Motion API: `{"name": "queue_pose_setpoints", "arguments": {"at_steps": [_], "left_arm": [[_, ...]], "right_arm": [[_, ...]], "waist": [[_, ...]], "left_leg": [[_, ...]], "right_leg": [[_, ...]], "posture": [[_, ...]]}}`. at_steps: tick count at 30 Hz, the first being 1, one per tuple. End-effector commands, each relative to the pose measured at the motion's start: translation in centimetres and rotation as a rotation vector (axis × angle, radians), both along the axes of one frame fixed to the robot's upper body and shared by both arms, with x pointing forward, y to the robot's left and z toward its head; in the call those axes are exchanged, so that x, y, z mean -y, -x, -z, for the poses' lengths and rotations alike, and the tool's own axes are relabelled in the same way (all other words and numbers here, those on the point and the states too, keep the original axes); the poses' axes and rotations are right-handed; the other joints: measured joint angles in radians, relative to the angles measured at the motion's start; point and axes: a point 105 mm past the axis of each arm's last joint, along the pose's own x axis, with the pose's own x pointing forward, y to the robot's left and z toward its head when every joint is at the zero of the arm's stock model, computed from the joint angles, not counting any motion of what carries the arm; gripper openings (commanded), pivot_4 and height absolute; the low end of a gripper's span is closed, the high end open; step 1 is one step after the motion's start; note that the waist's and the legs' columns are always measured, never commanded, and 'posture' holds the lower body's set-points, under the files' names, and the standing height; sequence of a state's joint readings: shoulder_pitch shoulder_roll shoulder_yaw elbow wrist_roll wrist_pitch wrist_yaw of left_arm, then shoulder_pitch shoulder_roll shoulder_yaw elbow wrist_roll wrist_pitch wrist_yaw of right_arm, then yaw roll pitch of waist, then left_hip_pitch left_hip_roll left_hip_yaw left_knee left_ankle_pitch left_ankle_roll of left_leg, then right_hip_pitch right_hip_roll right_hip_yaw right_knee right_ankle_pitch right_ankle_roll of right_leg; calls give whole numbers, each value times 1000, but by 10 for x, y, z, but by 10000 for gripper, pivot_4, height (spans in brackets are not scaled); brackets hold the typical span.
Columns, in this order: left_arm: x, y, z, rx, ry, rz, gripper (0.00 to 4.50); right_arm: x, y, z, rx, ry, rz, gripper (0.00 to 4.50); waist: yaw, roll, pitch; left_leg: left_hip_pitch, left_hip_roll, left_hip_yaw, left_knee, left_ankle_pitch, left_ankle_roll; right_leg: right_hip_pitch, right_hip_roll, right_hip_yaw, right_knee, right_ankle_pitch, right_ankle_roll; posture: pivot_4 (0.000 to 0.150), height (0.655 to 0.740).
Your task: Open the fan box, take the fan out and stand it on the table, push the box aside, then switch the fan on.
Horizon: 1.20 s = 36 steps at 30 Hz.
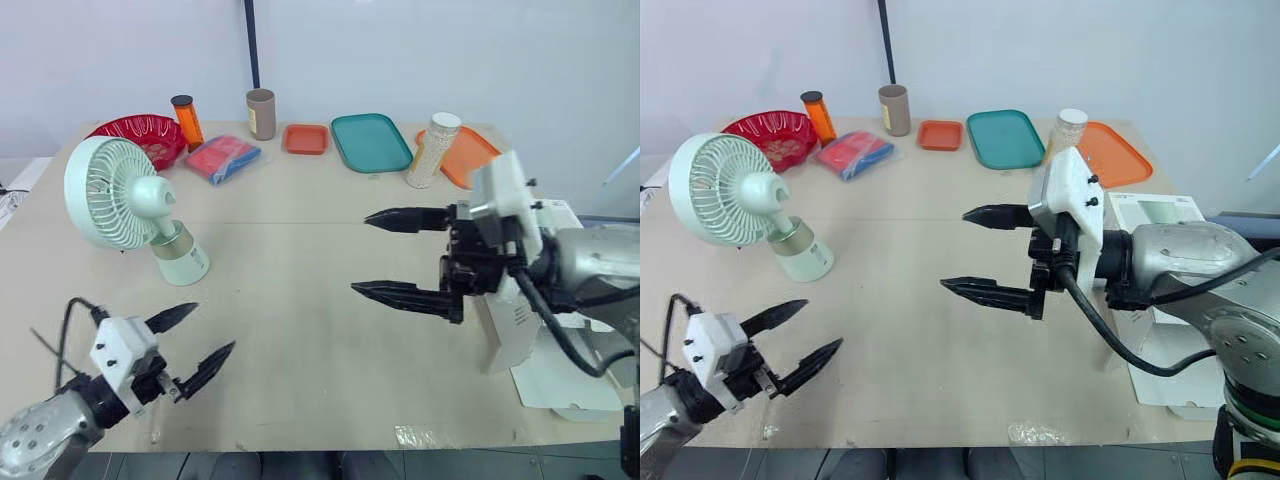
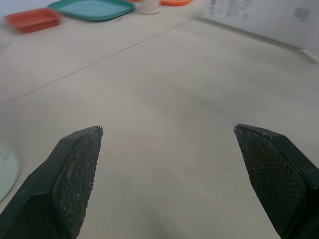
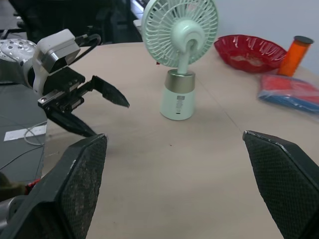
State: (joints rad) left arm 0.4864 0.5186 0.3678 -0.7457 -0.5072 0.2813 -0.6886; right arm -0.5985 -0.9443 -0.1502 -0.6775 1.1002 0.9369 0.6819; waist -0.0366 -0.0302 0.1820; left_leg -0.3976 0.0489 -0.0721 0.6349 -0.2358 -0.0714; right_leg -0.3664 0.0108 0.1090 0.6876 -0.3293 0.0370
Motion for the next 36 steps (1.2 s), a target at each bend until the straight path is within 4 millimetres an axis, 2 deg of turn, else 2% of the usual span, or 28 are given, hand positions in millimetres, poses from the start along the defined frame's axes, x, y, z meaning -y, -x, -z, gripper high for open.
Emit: {"name": "queue_pose_setpoints", "arguments": {"at_steps": [1,5,7,15,18,21,24,29,32,36], "left_arm": [[-26,1,-18,99,-11,-189,45000],[-55,5,-23,92,80,-360,45000],[-66,10,-24,99,47,-390,45000],[-82,12,-26,125,-14,-430,45000],[-92,8,-31,144,-7,-459,45000],[-102,-3,-46,183,13,-480,45000],[-105,-9,-52,192,-3,-468,45000],[-110,-17,-58,210,14,-483,45000],[-103,-28,-65,226,43,-461,45000],[-110,-35,-69,237,100,-511,45000]], "right_arm": [[-4,-6,-5,41,3,-23,44449],[-8,-13,-5,5,-22,-11,44449],[-13,-11,-5,-57,-54,-31,44449],[-17,-5,19,-154,-40,-20,44449],[-15,-6,21,-153,-31,-6,44449],[-13,-14,18,-132,-37,25,44449],[-14,-22,9,-86,-68,53,44449],[-17,-21,4,-96,-104,38,44449],[-20,-21,6,-92,-96,32,44449],[-22,-20,0,-97,-127,29,44449]], "waist": [[-1,0,0],[-1,0,0],[-2,0,0],[-3,0,0],[-3,0,0],[-4,0,0],[-6,0,0],[-10,0,0],[-10,0,0],[-9,0,0]], "left_leg": [[0,0,0,0,0,0],[-1,0,0,0,0,0],[-1,1,0,0,0,0],[-2,0,0,0,0,0],[-2,1,0,0,0,0],[-2,1,0,0,0,0],[-3,1,0,0,0,0],[-4,2,0,-1,0,0],[-4,2,0,-1,0,0],[-4,1,0,0,0,-1]], "right_leg": [[0,0,0,0,0,0],[-1,0,0,0,0,0],[-2,0,0,0,0,0],[-2,0,0,0,0,0],[-3,1,0,0,0,-1],[-3,1,0,0,1,-1],[-3,1,0,0,1,-1],[-5,1,0,0,1,-2],[-5,1,-1,0,2,-2],[-5,1,-1,0,2,-1]], "posture": [[1500,7400],[1500,7400],[1500,7400],[1500,7400],[1500,7400],[1500,7400],[1500,7400],[1500,7400],[1500,7400],[1500,7400]]}}
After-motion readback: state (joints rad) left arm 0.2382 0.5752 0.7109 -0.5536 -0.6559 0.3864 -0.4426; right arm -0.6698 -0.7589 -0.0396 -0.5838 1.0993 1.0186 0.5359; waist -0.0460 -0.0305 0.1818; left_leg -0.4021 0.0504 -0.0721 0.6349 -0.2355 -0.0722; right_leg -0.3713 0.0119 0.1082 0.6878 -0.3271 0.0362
